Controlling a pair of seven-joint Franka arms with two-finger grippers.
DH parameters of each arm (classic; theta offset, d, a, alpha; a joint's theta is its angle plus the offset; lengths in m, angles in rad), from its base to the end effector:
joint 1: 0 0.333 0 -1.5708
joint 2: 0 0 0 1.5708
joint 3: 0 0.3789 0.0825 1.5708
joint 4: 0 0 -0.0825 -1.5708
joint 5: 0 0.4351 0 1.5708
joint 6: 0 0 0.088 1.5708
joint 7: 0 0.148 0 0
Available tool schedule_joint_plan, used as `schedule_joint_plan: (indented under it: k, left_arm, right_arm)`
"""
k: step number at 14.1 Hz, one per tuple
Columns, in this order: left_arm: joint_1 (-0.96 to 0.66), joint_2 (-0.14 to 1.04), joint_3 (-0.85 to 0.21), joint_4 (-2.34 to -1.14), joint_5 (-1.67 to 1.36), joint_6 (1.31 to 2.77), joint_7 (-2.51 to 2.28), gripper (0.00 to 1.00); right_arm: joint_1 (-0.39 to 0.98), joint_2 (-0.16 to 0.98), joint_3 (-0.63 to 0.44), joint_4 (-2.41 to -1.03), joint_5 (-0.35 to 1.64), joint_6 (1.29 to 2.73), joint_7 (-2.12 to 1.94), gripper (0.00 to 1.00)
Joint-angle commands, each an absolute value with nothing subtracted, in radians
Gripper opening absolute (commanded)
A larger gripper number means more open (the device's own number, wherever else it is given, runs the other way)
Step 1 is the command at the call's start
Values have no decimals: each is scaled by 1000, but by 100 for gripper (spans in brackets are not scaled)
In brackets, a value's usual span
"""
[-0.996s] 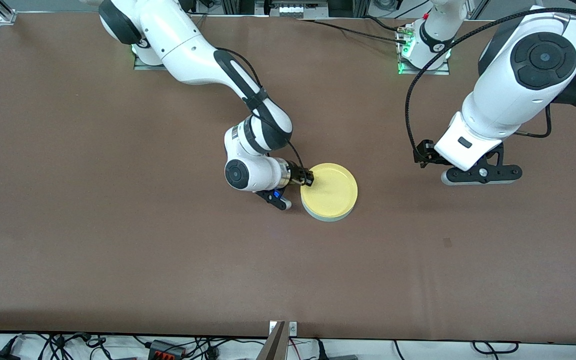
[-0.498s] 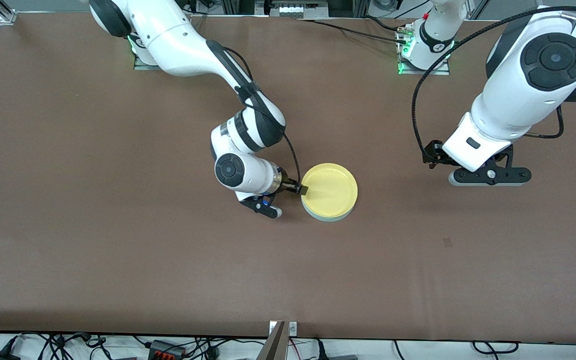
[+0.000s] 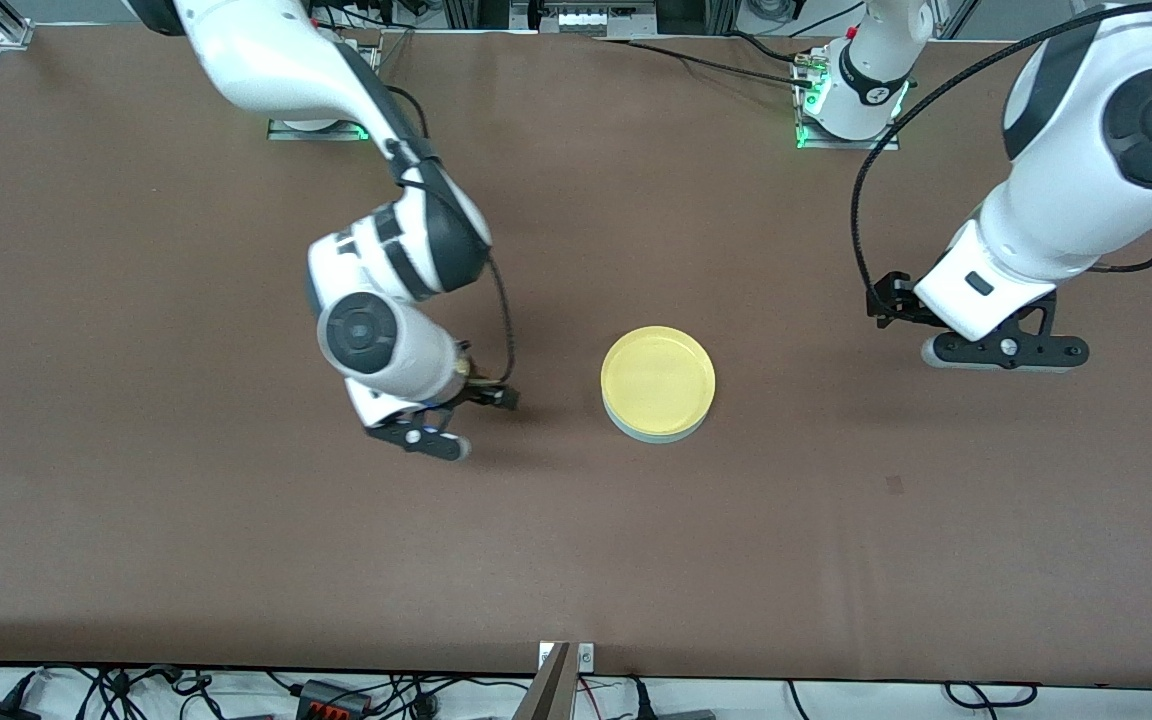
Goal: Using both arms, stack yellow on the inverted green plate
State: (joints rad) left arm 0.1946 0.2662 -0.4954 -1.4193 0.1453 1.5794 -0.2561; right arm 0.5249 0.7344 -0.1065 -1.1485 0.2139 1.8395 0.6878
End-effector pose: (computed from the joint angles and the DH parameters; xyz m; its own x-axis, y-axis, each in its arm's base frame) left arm 0.6725 -0.1441 0.5707 0.9969 -0.0399 -0.0673 -0.0425 -0.9984 -0.0377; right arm 0.7434 0.3851 0.3553 0.9488 -0.2936 -0.1165 -0.3032 -0.9500 -0.0753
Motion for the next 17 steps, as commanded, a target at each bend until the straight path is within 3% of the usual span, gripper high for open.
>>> schedule_joint_plan:
  k: [1, 4, 9, 11, 17]
  left_arm:
    - [60, 169, -262, -1489, 54, 1585, -140, 100]
    - [-24, 74, -118, -1583, 8, 1647, 53, 100]
    - [-26, -44, -77, -1634, -11, 1697, 74, 100]
    - [-29, -106, -67, -1699, -17, 1703, 92, 100]
    - [-29, -71, -68, -1661, -14, 1684, 97, 100]
  right_arm:
    - [454, 666, -95, -1163, 193, 1760, 603, 100]
    - [355, 612, -101, -1163, 187, 1714, 485, 100]
    - [243, 522, -130, -1189, 88, 1695, 333, 100]
    - [172, 450, -88, -1248, 35, 1698, 324, 100]
    - [19, 276, -66, -1379, 29, 1704, 79, 100]
